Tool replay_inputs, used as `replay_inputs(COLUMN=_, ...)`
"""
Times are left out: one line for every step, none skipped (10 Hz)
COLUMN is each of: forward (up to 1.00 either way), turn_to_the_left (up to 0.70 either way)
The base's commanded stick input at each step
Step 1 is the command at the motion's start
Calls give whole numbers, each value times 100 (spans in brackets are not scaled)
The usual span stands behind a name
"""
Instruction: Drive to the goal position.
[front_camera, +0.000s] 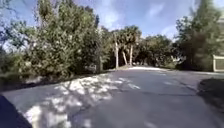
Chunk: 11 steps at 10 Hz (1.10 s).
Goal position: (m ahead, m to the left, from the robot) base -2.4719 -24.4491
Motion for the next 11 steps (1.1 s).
replay_inputs(forward=0, turn_to_the_left=-45)
replay_inputs(forward=0, turn_to_the_left=-45)
replay_inputs(forward=0, turn_to_the_left=-45)
replay_inputs(forward=0, turn_to_the_left=-45)
replay_inputs(forward=0, turn_to_the_left=-22)
replay_inputs(forward=0, turn_to_the_left=0)
replay_inputs(forward=0, turn_to_the_left=0)
replay_inputs(forward=0, turn_to_the_left=0)
replay_inputs(forward=0, turn_to_the_left=0)
replay_inputs(forward=0, turn_to_the_left=0)
replay_inputs(forward=0, turn_to_the_left=0)
